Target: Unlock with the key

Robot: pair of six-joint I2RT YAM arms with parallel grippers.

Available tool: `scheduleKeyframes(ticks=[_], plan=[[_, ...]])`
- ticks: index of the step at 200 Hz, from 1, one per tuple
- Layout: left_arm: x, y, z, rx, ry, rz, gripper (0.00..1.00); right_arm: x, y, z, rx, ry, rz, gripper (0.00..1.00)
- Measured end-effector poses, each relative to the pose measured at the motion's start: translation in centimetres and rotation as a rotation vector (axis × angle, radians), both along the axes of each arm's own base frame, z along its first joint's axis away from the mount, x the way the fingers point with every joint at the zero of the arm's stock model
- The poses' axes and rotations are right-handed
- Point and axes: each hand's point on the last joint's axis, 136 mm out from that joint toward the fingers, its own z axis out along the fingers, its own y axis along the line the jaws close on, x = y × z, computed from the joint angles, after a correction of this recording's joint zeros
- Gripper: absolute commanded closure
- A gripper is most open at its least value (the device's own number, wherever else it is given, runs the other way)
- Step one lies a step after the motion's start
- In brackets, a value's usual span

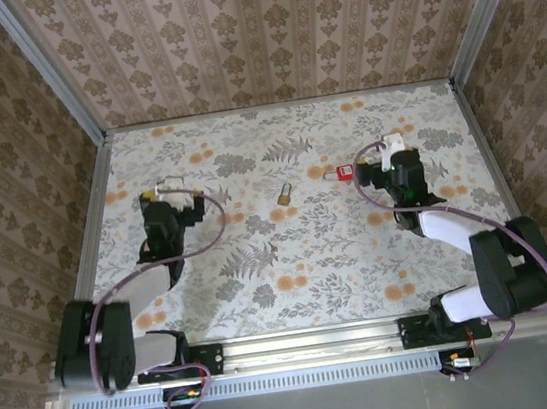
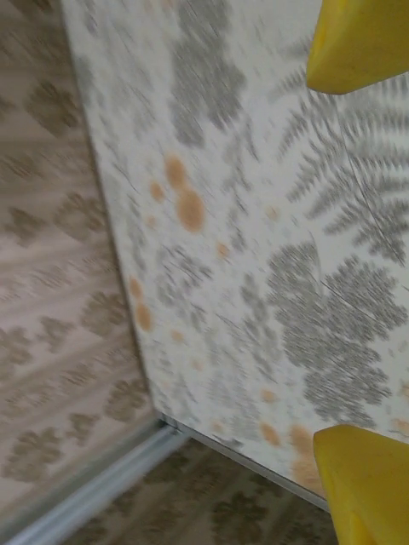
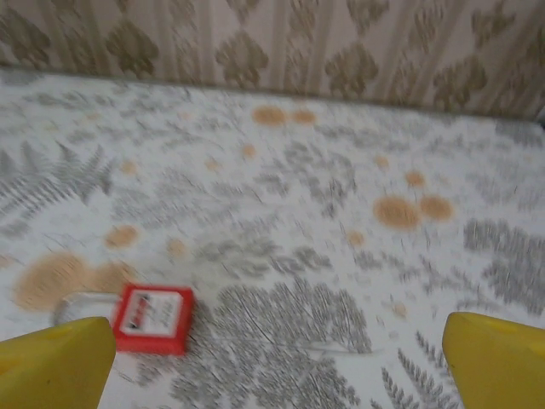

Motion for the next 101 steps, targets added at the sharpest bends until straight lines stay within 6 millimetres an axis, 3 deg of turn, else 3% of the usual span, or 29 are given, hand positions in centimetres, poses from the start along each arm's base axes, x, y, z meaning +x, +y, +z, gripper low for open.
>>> scheduleKeyframes(ticks=[15,35,51,63,78,101], plan=[[0.5,-0.7,6.1,-0.067,-0.029,0.007,0.0,0.1,0.8,4.0,0.031,-0.009,-0.011,0.0],[0.1,-0.6,14.8,-0.224,-0.08,0.033,0.0,-0.2,-0.2,9.7,0.147,-0.024,-0.093,0.0],[-1.7,-0.1,19.6,-0.351,-0.13,0.027,0.0,-1.4,-1.6,12.0,0.256,-0.032,-0.16,0.0],[-3.3,0.9,20.9,-0.45,-0.157,0.024,0.0,-2.6,-2.6,11.8,0.327,-0.009,-0.19,0.02],[-4.4,2.3,20.3,-0.546,-0.147,0.036,0.01,-4.1,-3.4,9.7,0.395,0.056,-0.231,0.03],[-3.5,2.9,18.2,-0.634,-0.062,0.054,0.0,-6.3,-3.2,5.6,0.451,0.205,-0.269,0.1]])
